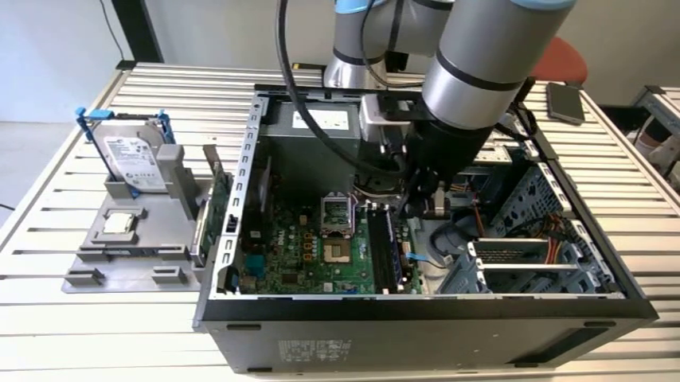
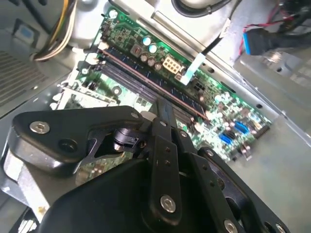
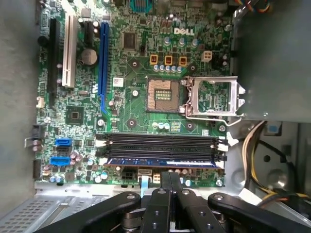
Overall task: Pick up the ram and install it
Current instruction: 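Press down the ram until it locks into place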
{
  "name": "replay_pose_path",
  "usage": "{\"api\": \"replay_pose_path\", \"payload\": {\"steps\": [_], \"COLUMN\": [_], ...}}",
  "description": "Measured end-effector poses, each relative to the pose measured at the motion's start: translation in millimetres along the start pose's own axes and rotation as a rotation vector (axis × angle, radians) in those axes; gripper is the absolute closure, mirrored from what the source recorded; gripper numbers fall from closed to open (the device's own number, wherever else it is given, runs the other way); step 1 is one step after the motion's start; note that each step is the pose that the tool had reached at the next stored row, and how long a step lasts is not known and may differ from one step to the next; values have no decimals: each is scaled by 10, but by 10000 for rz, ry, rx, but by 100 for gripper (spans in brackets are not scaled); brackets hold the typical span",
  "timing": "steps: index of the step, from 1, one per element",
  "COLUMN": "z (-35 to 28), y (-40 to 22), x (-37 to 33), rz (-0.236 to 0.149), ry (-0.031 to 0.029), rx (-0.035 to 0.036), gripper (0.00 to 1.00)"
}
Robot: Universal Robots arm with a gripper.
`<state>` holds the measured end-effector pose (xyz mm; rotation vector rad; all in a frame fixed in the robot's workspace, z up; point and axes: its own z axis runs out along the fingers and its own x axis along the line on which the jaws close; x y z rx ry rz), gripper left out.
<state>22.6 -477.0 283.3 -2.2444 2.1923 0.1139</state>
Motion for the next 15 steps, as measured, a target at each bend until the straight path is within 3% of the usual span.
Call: {"api": "replay_pose_path", "payload": {"steps": [7,15], "z": [-305,-320], "y": [15,16], "x": [-16,-17], "rz": [0,0], "ry": [0,3], "rx": [0,0], "gripper": [100,100]}}
